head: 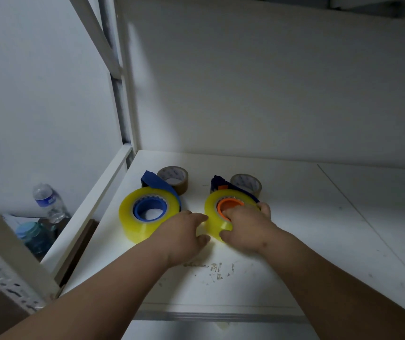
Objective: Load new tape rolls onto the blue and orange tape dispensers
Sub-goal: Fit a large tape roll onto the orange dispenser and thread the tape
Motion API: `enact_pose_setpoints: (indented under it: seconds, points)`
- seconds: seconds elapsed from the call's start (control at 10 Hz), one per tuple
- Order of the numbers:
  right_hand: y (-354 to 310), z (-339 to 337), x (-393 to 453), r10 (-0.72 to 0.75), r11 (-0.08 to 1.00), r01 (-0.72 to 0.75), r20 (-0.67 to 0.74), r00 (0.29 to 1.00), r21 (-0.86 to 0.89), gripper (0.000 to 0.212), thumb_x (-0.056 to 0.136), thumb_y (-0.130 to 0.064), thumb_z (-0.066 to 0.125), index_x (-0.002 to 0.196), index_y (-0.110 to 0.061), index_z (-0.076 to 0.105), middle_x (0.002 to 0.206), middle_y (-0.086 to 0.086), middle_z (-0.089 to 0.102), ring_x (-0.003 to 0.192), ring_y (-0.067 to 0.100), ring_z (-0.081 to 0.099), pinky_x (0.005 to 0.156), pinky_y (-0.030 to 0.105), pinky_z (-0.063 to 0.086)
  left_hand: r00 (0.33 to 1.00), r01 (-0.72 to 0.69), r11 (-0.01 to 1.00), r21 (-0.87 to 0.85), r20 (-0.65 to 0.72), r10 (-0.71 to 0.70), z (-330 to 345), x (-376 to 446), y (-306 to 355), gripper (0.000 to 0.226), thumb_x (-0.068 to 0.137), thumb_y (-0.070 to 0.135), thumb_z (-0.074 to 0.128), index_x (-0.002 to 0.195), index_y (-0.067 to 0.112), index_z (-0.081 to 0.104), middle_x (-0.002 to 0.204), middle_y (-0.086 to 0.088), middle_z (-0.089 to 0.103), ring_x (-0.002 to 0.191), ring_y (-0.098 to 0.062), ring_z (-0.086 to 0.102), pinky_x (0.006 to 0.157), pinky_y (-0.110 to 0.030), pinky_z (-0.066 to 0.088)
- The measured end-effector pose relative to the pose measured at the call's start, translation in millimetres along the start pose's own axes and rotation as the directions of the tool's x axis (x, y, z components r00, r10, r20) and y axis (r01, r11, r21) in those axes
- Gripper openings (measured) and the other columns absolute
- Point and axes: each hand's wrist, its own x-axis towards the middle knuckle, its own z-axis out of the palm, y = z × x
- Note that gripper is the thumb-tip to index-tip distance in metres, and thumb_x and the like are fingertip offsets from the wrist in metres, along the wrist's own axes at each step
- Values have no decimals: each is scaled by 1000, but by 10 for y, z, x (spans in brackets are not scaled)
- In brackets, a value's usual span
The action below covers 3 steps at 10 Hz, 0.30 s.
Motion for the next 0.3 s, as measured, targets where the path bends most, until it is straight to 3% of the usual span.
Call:
enact_pose_setpoints:
  seconds: [0.1, 0.3]
  points:
    - [-94, -13, -44, -16, 998, 8, -135, 991, -58, 42, 75, -55, 44, 107, -30, 55, 116, -4, 55, 119, 22, 42, 107, 51, 7, 996, -26, 999, -17, -87, 25, -40, -77, -70, 53, 94, 40, 55, 145, 28, 44, 135, 0, 54, 119, -17, 56, 95, -26, 43]
    - [-275, -134, -148, 49, 999, -51, -122, 991, -9, 35, 81, -50, 46, 107, -29, 55, 117, -5, 54, 118, 22, 41, 104, 49, 11, 984, -44, 999, -26, -175, 39, -216, -186, -230, 52, 94, 38, 55, 143, 24, 48, 139, -3, 54, 126, -21, 51, 105, -36, 43]
